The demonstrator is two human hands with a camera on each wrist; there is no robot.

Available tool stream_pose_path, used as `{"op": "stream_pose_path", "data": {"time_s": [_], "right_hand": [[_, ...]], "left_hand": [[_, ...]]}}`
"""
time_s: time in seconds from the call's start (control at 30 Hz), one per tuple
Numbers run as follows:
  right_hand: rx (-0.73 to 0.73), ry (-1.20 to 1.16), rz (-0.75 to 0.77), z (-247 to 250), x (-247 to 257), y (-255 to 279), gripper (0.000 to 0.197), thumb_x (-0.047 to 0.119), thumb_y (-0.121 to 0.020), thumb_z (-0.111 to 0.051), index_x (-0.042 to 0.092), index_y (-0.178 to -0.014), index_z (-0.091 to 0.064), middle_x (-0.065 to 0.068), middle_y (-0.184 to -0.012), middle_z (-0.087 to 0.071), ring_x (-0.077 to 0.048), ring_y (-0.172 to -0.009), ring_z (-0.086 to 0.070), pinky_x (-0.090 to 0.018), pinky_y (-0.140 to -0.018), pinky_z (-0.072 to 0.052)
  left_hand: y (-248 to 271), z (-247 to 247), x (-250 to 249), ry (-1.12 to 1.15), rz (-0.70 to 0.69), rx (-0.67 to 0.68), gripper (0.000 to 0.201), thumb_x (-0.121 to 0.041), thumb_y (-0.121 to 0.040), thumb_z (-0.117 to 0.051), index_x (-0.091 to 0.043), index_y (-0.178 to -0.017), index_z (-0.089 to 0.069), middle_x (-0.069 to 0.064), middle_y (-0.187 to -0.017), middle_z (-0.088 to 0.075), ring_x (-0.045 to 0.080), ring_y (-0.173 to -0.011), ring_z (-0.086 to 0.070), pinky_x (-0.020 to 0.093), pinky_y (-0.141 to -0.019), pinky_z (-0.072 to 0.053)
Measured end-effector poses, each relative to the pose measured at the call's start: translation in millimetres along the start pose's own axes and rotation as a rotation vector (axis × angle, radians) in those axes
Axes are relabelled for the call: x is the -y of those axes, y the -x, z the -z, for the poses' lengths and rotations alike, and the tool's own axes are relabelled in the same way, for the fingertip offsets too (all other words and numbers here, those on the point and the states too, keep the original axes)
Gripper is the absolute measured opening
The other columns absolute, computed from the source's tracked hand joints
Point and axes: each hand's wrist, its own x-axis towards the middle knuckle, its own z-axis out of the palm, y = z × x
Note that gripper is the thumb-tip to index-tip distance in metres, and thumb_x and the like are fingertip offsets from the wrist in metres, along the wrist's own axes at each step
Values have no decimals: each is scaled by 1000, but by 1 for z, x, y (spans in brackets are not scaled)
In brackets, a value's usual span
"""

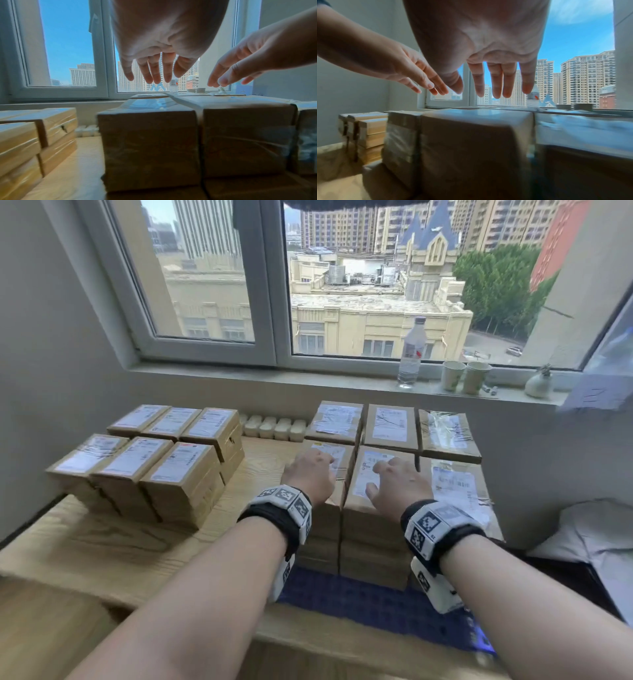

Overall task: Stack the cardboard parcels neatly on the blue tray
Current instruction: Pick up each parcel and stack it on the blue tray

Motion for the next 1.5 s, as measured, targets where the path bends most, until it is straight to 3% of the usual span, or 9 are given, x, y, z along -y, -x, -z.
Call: {"op": "stream_pose_path", "data": {"time_s": [0.4,0.57,0.83,1.27,1.5], "right_hand": [[38,-6,172,-40,198,-1,45,41,-97,-44,18,-135,-50,-7,-134,-53,-26,-125,-47,-41,-102,-44],[63,-35,192,-58,275,-1,45,41,-97,-43,20,-137,-48,-5,-135,-51,-25,-124,-47,-41,-97,-45],[115,-109,133,-86,351,-6,44,39,-97,-45,18,-137,-47,-6,-135,-51,-24,-126,-46,-41,-101,-44],[141,-185,277,-114,458,-102,45,36,-98,-46,20,-140,-44,-5,-137,-50,-22,-127,-46,-37,-99,-43],[182,-236,412,-127,521,-165,34,32,-98,-47,17,-127,-55,-5,-124,-58,-22,-111,-56,-33,-90,-46]], "left_hand": [[50,53,196,111,159,-55,41,-21,-98,-41,-21,-137,-53,6,-142,-48,26,-132,-41,46,-110,-37],[73,74,268,114,185,-54,39,-23,-100,-40,-18,-137,-52,7,-142,-47,26,-132,-40,41,-111,-34],[85,80,354,176,242,-76,41,-23,-98,-44,-21,-138,-50,6,-140,-47,25,-133,-38,42,-109,-37],[21,99,457,143,374,-72,44,-24,-95,-45,-22,-140,-47,5,-142,-45,25,-131,-39,42,-108,-37],[-21,123,524,163,471,-108,48,-21,-95,-47,-21,-143,-43,7,-145,-42,25,-132,-38,38,-108,-34]]}}
